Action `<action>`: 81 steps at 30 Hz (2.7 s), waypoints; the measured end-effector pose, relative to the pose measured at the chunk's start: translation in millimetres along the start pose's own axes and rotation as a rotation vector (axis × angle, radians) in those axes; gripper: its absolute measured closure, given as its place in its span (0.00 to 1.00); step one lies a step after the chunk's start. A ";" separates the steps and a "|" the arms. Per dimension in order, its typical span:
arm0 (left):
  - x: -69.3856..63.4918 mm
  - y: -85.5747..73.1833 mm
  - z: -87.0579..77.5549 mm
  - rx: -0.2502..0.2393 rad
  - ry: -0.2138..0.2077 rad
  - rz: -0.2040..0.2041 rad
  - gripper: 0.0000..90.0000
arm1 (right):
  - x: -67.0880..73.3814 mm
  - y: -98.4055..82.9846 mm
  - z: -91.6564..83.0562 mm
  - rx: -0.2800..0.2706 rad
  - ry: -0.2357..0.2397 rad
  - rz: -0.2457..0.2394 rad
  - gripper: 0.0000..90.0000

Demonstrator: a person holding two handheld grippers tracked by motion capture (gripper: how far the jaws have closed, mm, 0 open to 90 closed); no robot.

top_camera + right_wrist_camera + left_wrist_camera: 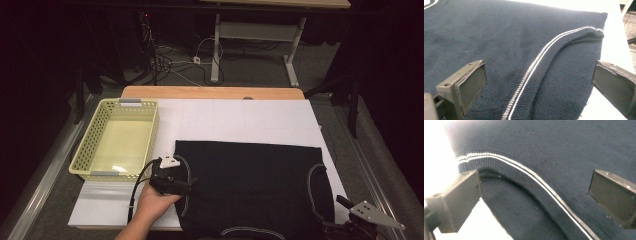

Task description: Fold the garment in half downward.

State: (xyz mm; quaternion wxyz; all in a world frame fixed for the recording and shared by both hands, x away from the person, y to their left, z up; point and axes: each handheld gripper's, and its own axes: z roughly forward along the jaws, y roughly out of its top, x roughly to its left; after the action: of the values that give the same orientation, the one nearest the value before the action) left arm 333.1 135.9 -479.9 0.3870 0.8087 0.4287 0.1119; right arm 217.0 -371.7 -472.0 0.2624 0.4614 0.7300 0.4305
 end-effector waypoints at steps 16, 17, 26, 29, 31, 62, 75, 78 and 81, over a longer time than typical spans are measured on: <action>22.4 30.7 35.3 0.076 0.134 -0.055 0.00 | -7.3 20.8 14.0 0.020 -0.024 -0.027 0.03; 23.2 29.6 37.8 0.091 0.136 -0.056 0.00 | -9.8 23.2 16.5 0.025 -0.037 -0.021 0.04; 23.2 28.9 41.2 0.104 0.152 -0.072 0.00 | -39.5 40.3 53.6 0.079 -0.112 0.042 0.09; 23.8 28.2 38.8 0.081 0.149 -0.076 0.08 | -49.5 48.4 69.6 0.107 -0.129 0.069 0.11; 24.4 27.8 37.7 0.069 0.153 -0.086 0.16 | -55.7 53.5 80.6 0.128 -0.135 0.089 0.14; 8.9 33.1 21.0 -0.083 0.083 -0.015 0.80 | -70.1 73.0 112.9 0.146 -0.025 -0.001 0.87; 37.2 104.2 18.4 -0.161 0.176 -0.044 0.77 | -84.0 152.9 108.3 -0.036 -0.113 -0.043 0.84; 37.9 104.9 26.3 -0.136 0.160 -0.076 0.59 | -92.6 154.0 117.1 -0.017 -0.099 0.026 0.58; 27.3 97.5 27.3 -0.132 0.131 -0.080 0.49 | -93.2 136.8 118.9 0.032 -0.108 0.034 0.51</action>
State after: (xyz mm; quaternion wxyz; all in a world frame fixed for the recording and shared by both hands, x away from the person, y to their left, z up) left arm 422.9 110.3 -432.1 0.4149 0.7546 0.4766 0.1771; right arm 411.8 -381.7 -412.7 0.2865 0.5006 0.7136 0.3975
